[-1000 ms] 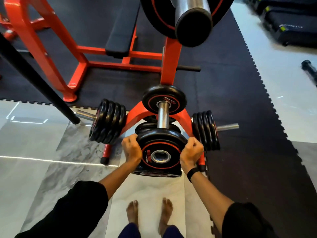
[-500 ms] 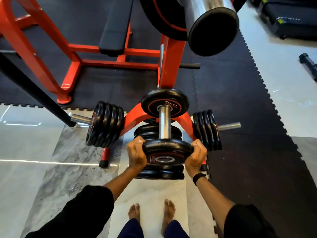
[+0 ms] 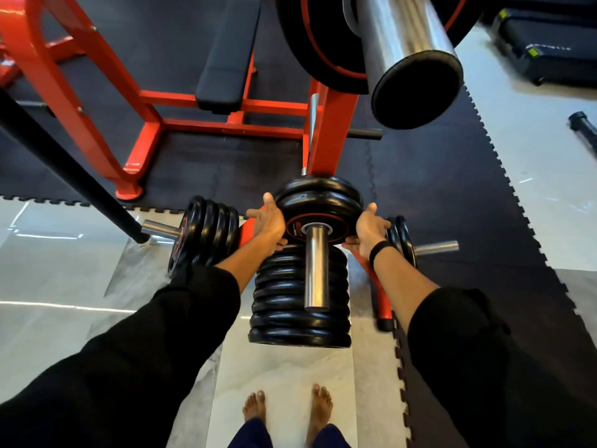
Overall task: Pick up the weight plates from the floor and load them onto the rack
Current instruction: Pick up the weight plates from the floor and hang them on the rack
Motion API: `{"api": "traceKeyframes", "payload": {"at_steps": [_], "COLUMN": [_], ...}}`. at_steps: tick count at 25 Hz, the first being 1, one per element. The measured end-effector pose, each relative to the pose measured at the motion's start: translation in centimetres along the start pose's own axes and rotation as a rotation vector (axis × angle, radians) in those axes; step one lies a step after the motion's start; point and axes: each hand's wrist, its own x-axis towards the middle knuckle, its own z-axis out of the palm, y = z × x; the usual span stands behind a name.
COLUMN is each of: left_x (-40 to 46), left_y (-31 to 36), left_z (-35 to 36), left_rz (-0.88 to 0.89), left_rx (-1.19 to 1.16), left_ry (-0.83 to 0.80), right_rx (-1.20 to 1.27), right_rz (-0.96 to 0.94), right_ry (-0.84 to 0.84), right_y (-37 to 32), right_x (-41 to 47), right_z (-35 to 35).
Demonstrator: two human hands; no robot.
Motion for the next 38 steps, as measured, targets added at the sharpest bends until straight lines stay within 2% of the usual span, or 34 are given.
{"api": "traceKeyframes", "payload": {"at_steps": [3, 6, 10, 12, 16, 23, 27, 32, 38], "left_x": [-0.3, -1.4, -5.8, -8.6, -14.1, -28.4, -40.4, -55.3, -72.0], "left_y": [-2.0, -2.9, -3.3, -3.2, -3.3, -9.4, -15.2, -24.0, -34.2], "left_z": [0.0, 0.6, 1.2, 1.9, 5.1, 16.5, 22.1, 25.9, 30.4], "left_rz": [0.014, 0.086, 0.349, 0.429, 0.445, 0.615, 0.725, 0.843, 0.925], "left_rx": [-0.131, -0.077, 0.05, 0.111, 0.26, 0.629, 0.862, 1.067, 1.143], "left_ry": [-0.037, -0.027, -0.068, -0.183, -0.535, -0.939, -1.176, -1.411, -1.679], "right_rx": [0.009, -0.038, -0.156, -0.194, -0.187, 0.029, 0.154, 0.318, 0.481], "right_rz": [-0.061, -0.116, -0.241, -0.251, -0.21, -0.11, -0.033, 0.049, 0.162], "right_ry": [-0.068, -0.063, -0.091, -0.106, -0.076, 0.274, 0.507, 0.764, 1.016], "right_y": [2.2, 2.5, 3.6, 4.8, 8.3, 18.1, 26.6, 38.0, 49.8], "right_x": [0.2, -0.6, -3.5, -5.5, -9.2, -17.8, -24.9, -35.0, -47.0], "right_z": [-0.7, -0.6, -2.5, -4.9, -11.6, -30.4, -41.7, -54.0, -64.8]}}
